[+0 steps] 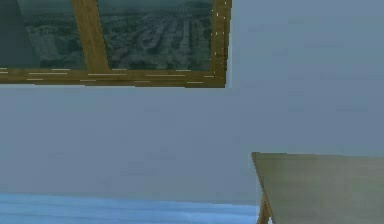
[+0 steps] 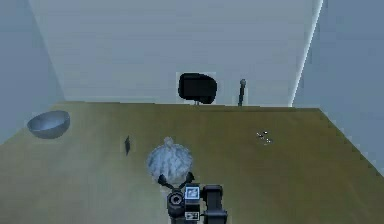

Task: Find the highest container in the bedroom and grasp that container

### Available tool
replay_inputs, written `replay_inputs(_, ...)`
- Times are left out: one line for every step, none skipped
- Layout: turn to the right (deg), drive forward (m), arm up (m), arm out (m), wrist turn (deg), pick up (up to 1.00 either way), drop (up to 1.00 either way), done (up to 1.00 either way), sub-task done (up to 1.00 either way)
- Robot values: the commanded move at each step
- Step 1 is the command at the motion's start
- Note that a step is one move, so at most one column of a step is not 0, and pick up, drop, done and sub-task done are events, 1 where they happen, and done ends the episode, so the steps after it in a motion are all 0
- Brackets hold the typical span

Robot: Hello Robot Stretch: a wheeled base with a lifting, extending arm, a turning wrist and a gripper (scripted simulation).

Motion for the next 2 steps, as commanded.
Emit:
replay_inputs(0.0, 0.00, 0.00, 0.00, 0.0, 1.00, 0.00, 0.00, 0.00)
replay_inputs(0.0, 0.00, 0.10, 0.00, 0.0, 0.00, 0.00, 0.00, 0.00)
